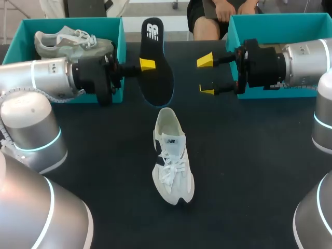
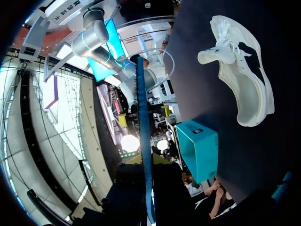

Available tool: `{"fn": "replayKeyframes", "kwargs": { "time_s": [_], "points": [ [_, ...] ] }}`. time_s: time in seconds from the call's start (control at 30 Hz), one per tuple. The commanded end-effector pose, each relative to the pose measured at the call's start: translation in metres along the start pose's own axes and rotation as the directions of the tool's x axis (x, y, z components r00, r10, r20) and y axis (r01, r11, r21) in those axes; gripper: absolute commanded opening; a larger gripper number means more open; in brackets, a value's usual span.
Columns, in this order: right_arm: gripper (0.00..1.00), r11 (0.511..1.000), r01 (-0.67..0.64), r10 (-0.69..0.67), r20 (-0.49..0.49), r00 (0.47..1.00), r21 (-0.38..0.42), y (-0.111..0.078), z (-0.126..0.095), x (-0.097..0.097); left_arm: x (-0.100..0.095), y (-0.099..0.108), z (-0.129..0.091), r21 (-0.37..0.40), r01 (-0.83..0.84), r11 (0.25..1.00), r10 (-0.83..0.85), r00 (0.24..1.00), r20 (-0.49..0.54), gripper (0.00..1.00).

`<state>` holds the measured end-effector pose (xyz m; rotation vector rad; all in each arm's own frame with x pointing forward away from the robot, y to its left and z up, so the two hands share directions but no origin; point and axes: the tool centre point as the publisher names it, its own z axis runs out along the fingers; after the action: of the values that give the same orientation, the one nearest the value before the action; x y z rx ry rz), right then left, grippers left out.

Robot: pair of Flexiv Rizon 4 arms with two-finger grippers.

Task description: Take the shoe out of the shoebox, open the shoe tongue, remove and reinsert the insole, then place the shoe into the shoebox

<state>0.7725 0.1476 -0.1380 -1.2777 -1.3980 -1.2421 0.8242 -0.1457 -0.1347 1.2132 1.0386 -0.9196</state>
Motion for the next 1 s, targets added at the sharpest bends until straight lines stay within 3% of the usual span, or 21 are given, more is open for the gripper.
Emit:
{"fn": "replayKeyframes", "kwargs": {
  "time_s": [0.03, 0.23, 0.5, 0.57, 0.63, 0.67, 1.0],
  "points": [
    [1.0, 1.0, 0.0, 0.0, 0.0, 1.0, -0.003, 0.0, 0.001, 0.0, 0.007, -0.005, 0.005, 0.003, -0.019, 1.0, 0.019, 1.0, -0.019, 0.0],
    [1.0, 0.999, 0.029, -0.029, -0.022, 0.999, 0.024, 0.007, 0.019, -0.003, 0.016, -0.007, 0.021, 0.011, -0.01, 1.0, 0.01, 1.0, -0.026, 0.0],
    [1.0, 0.994, 0.067, -0.061, -0.06, 0.996, 0.088, 0.008, 0.045, -0.011, 0.015, -0.008, 0.045, -0.004, 0.009, 1.0, -0.009, 1.0, -0.028, 0.0],
    [0.83, 0.993, 0.074, -0.069, -0.063, 0.996, 0.091, 0.007, 0.047, -0.011, 0.017, -0.008, 0.05, -0.002, 0.003, 1.0, -0.003, 1.0, -0.028, 0.0],
    [0.54, 0.993, 0.073, -0.067, -0.064, 0.996, 0.091, 0.005, 0.049, -0.011, 0.019, -0.008, 0.055, 0.002, 0.006, 1.0, -0.006, 1.0, -0.03, 0.0],
    [0.48, 0.993, 0.071, -0.065, -0.064, 0.996, 0.095, 0.004, 0.05, -0.012, 0.02, -0.008, 0.057, 0.007, 0.0, 1.0, 0.0, 0.999, -0.033, 0.0],
    [0.39, 0.992, 0.067, -0.058, -0.077, 0.995, 0.106, 0.002, 0.054, -0.015, 0.021, -0.002, 0.067, -0.013, -0.003, 1.0, 0.002, 1.0, -0.027, 0.0]
  ]
}}
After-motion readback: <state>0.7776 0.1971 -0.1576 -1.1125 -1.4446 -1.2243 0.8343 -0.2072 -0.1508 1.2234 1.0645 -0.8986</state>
